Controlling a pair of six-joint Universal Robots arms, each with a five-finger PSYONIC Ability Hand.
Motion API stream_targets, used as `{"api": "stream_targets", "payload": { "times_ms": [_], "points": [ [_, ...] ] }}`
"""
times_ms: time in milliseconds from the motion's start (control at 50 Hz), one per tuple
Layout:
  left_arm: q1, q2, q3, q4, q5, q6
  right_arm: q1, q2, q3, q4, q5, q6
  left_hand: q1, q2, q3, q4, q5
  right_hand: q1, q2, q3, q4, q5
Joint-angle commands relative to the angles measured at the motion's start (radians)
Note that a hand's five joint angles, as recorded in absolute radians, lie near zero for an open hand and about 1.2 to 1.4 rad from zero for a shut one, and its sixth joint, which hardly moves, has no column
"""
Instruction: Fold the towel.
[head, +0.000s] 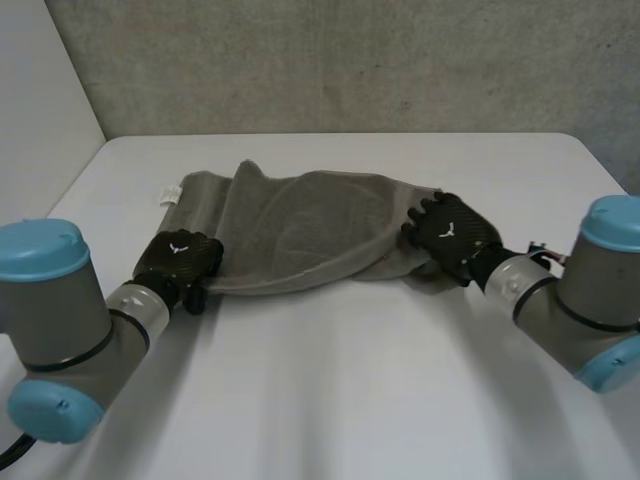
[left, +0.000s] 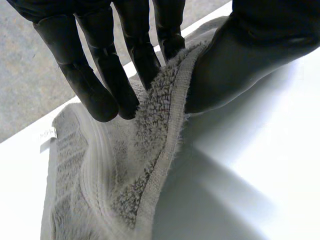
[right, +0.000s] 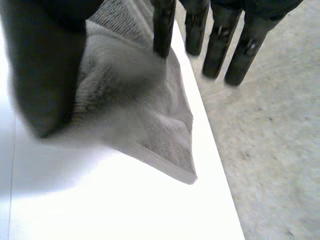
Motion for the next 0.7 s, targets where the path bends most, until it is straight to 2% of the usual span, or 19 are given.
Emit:
{"api": "stream_targets", "payload": {
  "times_ms": [20, 60, 120, 160, 180, 220, 360, 440, 520, 660, 700],
  "points": [
    [-0.015, 0.126, -0.059, 0.000, 0.000, 0.007, -0.018, -0.145, 0.033, 0.082, 0.013, 0.125, -0.052, -0.122, -0.162, -0.129, -0.262, -0.157, -0.124, -0.141, -0.145, -0.113],
    [-0.015, 0.144, -0.070, 0.000, 0.000, 0.007, -0.021, -0.189, 0.021, 0.173, 0.022, 0.265, -0.052, -0.122, -0.162, -0.129, -0.262, -0.157, -0.124, -0.141, -0.145, -0.113],
    [-0.017, 0.169, -0.085, 0.000, 0.000, 0.008, -0.021, -0.200, 0.009, 0.218, 0.024, 0.348, -0.067, -0.137, -0.177, -0.144, -0.277, -0.157, -0.124, -0.141, -0.145, -0.113],
    [-0.015, 0.177, -0.093, 0.003, 0.000, 0.008, -0.012, -0.205, -0.025, 0.295, 0.022, 0.497, -0.070, -0.140, -0.180, -0.147, -0.280, -0.157, -0.124, -0.141, -0.145, -0.113],
    [-0.015, 0.180, -0.099, 0.004, 0.000, 0.008, -0.012, -0.205, -0.025, 0.295, 0.022, 0.498, -0.078, -0.148, -0.189, -0.156, -0.289, -0.157, -0.124, -0.141, -0.145, -0.113],
    [-0.015, 0.181, -0.105, 0.006, 0.000, 0.010, -0.011, -0.196, -0.062, 0.339, 0.025, 0.615, -0.084, -0.154, -0.195, -0.162, -0.295, -0.157, -0.124, -0.141, -0.145, -0.113],
    [-0.012, 0.180, -0.131, 0.009, -0.001, 0.010, -0.015, -0.133, -0.163, 0.425, 0.043, 0.763, -0.096, -0.166, -0.206, -0.173, -0.306, -0.157, -0.124, -0.141, -0.145, -0.113],
    [-0.008, 0.181, -0.142, 0.011, -0.001, 0.010, -0.012, -0.084, -0.191, 0.526, 0.076, 0.779, -0.099, -0.169, -0.209, -0.176, -0.309, -0.091, -0.058, -0.075, -0.079, -0.047],
    [-0.002, 0.180, -0.144, 0.011, 0.000, 0.008, -0.011, -0.081, -0.165, 0.536, 0.090, 0.777, -0.093, -0.163, -0.204, -0.170, -0.304, -0.103, -0.069, -0.087, -0.090, -0.059],
    [0.006, 0.177, -0.109, 0.008, 0.000, 0.004, -0.020, -0.098, -0.046, 0.479, 0.079, 0.693, -0.078, -0.148, -0.189, -0.156, -0.289, -0.123, -0.090, -0.107, -0.111, -0.080],
    [0.006, 0.177, -0.096, 0.003, -0.001, 0.004, -0.021, -0.119, 0.021, 0.420, 0.090, 0.610, -0.078, -0.148, -0.189, -0.156, -0.289, -0.118, -0.084, -0.101, -0.105, -0.074]
  ]
}}
